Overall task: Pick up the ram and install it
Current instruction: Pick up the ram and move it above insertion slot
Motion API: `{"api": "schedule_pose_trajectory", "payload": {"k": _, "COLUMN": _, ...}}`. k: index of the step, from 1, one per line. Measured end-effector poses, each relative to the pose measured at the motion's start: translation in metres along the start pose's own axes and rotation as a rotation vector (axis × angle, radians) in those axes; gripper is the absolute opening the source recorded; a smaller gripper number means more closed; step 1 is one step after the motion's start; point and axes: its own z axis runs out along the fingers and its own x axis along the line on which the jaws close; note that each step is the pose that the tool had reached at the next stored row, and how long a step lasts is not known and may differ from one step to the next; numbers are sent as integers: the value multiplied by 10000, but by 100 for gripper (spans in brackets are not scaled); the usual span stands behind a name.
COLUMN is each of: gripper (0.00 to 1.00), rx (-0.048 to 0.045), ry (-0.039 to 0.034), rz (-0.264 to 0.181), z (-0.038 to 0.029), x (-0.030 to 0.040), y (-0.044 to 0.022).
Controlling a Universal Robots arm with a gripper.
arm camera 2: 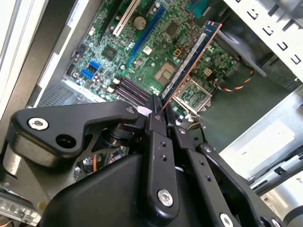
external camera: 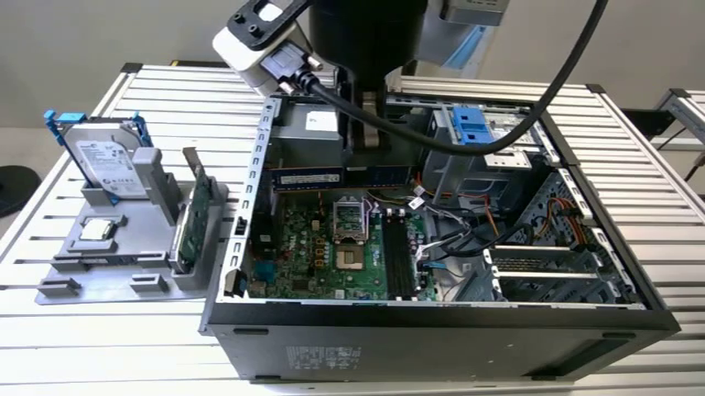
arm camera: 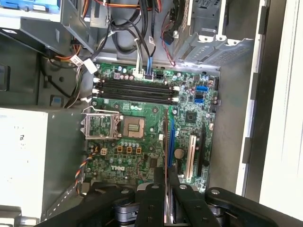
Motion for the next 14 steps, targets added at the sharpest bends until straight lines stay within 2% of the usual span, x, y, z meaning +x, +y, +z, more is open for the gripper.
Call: {"api": "schedule_pose_trajectory", "payload": {"k": 14, "gripper": 0, "rx": 0, "ry": 0, "rz": 0, "z": 3, "x": -10, "y": 169}}
